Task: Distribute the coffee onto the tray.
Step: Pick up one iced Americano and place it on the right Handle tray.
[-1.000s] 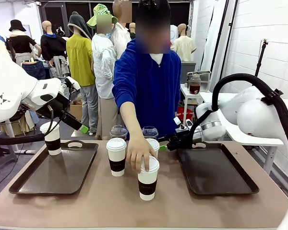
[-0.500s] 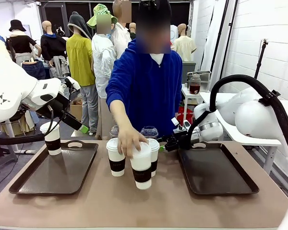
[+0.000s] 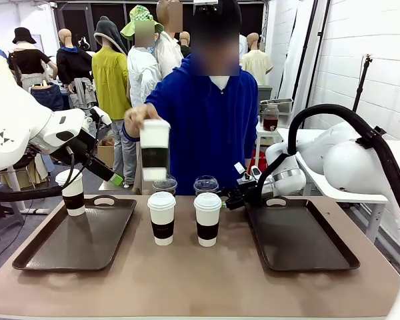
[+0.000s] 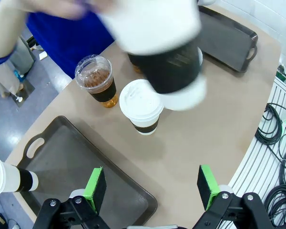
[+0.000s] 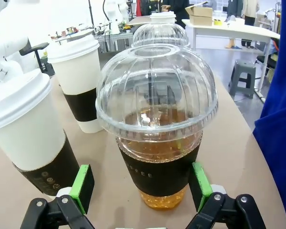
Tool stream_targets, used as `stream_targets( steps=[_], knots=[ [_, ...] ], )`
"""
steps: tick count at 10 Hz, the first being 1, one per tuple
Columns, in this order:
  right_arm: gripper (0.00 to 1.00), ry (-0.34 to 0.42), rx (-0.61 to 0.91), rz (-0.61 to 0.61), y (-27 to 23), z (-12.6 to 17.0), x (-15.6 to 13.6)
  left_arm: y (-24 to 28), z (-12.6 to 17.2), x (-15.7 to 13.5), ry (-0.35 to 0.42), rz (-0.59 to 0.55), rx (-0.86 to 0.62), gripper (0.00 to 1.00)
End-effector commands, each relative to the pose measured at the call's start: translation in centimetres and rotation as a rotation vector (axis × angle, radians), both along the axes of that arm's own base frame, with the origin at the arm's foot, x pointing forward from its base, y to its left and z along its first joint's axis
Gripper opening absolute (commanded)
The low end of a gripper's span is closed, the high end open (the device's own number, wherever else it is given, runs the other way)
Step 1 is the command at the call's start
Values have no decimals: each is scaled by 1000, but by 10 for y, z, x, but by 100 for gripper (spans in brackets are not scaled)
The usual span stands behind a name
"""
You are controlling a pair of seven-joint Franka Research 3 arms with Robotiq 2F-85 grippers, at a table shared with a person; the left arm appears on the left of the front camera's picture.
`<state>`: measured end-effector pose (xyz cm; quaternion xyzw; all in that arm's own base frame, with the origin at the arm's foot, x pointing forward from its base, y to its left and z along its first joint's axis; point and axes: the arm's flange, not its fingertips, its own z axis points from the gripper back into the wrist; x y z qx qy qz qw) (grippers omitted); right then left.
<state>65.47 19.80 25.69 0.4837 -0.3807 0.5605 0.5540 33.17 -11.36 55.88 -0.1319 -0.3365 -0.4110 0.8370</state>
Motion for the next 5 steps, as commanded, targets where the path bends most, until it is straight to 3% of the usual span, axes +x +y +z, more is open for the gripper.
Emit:
stream_targets(
  steps=[1,5],
  knots=[
    [100,29,-4,11,12,-3,10,1,0,0,2,0,-6,100],
    [100,16,-9,-32,18,-6,17,1,0,0,2,0,-6,100]
  ],
)
